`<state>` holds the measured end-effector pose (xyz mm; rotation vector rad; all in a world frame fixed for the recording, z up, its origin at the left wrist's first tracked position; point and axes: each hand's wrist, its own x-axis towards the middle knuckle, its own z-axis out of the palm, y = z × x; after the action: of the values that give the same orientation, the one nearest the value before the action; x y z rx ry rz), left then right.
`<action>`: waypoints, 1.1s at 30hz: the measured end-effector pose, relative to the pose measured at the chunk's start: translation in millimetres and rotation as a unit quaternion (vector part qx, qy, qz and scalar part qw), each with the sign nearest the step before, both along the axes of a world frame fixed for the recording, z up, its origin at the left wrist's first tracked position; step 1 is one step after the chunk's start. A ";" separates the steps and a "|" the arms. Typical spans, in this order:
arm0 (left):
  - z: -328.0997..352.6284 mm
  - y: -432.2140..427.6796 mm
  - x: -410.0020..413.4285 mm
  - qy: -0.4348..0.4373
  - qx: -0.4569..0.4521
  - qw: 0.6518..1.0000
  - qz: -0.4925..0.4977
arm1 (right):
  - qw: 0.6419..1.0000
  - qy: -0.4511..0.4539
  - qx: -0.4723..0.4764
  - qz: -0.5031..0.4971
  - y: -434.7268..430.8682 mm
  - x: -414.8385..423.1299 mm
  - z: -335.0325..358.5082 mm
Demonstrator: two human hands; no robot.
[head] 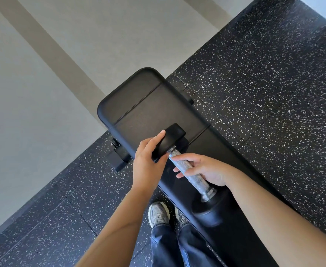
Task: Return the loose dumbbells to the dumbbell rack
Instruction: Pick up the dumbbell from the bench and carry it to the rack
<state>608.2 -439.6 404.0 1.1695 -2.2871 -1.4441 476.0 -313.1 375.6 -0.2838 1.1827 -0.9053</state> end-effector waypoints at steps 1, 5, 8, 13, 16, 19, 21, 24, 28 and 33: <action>-0.2 0.2 0.7 0.001 0.002 1.000 0.001 | 1.000 -0.004 0.000 0.003 0.7 0.0 -0.4; -0.1 -1.4 2.7 0.006 0.003 1.000 0.004 | 1.000 -0.005 0.005 0.008 -0.6 1.9 0.8; 0.0 -5.3 5.0 0.013 0.006 1.000 -0.005 | 1.000 -0.001 0.016 0.002 -1.7 4.5 2.2; -1.3 -8.0 13.3 0.012 -0.012 1.000 -0.015 | 0.997 0.063 0.037 -0.006 -6.5 18.8 13.7; 3.3 -8.4 22.1 -0.003 -0.008 1.000 -0.020 | 0.991 0.116 0.059 -0.014 -8.8 35.6 19.1; 9.9 -5.0 38.3 -0.016 0.018 0.999 -0.024 | 0.989 0.124 0.075 -0.004 -7.2 53.1 27.8; 16.5 -3.1 49.7 -0.025 0.035 0.999 -0.019 | 0.988 0.129 0.080 0.013 -5.8 65.6 38.3; 32.7 -5.2 63.9 -0.023 0.052 0.998 -0.009 | 0.983 0.161 0.071 0.059 -6.2 84.1 62.0; 71.3 -11.2 80.5 0.019 0.042 0.999 0.021 | 0.969 0.213 0.037 0.121 -10.6 100.7 108.0; 151.9 -23.7 92.6 0.107 0.002 0.993 0.047 | 0.953 0.253 -0.022 0.163 -22.9 110.8 192.9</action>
<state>700.7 -463.3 555.9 1.0510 -2.0589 -1.4628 586.9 -336.1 568.5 -0.7583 1.5288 -0.5791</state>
